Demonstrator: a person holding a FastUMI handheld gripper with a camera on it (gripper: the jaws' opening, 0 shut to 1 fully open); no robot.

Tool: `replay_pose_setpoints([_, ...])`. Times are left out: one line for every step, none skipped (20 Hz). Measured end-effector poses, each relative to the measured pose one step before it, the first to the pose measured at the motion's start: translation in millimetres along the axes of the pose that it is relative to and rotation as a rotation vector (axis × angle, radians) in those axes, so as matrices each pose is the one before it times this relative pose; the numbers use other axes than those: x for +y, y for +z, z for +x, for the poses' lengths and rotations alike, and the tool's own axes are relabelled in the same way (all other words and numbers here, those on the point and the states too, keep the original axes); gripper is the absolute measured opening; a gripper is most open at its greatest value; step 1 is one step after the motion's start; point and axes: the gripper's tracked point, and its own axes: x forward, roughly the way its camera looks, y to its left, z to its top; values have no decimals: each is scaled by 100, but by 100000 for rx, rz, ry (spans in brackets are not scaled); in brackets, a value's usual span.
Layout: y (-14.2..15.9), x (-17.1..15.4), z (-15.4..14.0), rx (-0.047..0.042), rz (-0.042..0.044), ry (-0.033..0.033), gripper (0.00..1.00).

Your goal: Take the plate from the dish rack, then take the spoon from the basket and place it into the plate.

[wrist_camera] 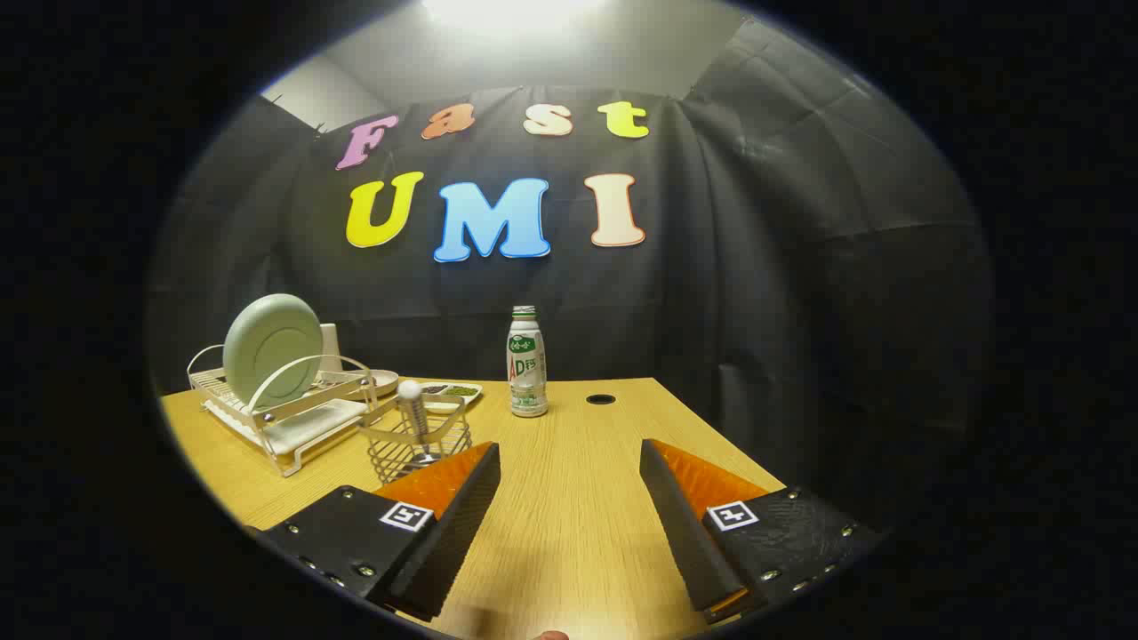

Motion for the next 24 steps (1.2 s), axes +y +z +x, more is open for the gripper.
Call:
replay_pose_setpoints([578, -297, 900, -1110, 406, -898, 96])
replay_pose_setpoints([908, -284, 865, -2754, 265, -882, 96])
replay_pose_setpoints([251, -130, 662, 147, 897, -710, 96])
replay_pose_setpoints([855, -65, 437, 342, -155, -1604, 97])
replay_pose_setpoints([1382, -446, 207, -1683, -1518, -1131, 97])
replay_pose_setpoints([1336, -47, -60, -970, -1331, -466, 97])
replay_pose_setpoints([1178, 36, -367, -340, -1523, -764, 97])
replay_pose_setpoints([1326, -36, -512, -474, -1862, -921, 97])
replay_pose_setpoints([1417, 265, -743, -1134, -1760, -13, 97])
replay_pose_setpoints([1465, 431, -827, -1165, -1225, 728, 97])
replay_pose_setpoints([1139, 587, -863, -198, -1061, 1037, 96])
replay_pose_setpoints([889, 624, -826, 112, -404, 935, 97])
replay_pose_setpoints([656, 719, -805, 1016, -164, 912, 97])
replay_pose_setpoints([525, 844, -836, 1129, -3, 847, 96])
replay_pose_setpoints([584, 1034, -901, 588, 102, 1706, 97])
replay_pose_setpoints([597, 1148, -741, 520, 35, 1745, 97])
replay_pose_setpoints([501, 1408, -824, 297, 4, 1879, 96])
replay_pose_setpoints([472, 1279, -610, 469, 72, 1595, 97])
replay_pose_setpoints([296, 1423, -506, 603, 572, 1360, 96])
replay_pose_setpoints([376, 1433, -313, 610, 625, 1164, 96])
replay_pose_setpoints([358, 1386, -162, 292, 513, 1122, 97])
replay_pose_setpoints([548, 1866, -118, 364, 523, 1530, 97])
replay_pose_setpoints([285, 1654, 64, 596, -116, 946, 97])
replay_pose_setpoints([378, 1566, 179, 853, -419, 596, 96])
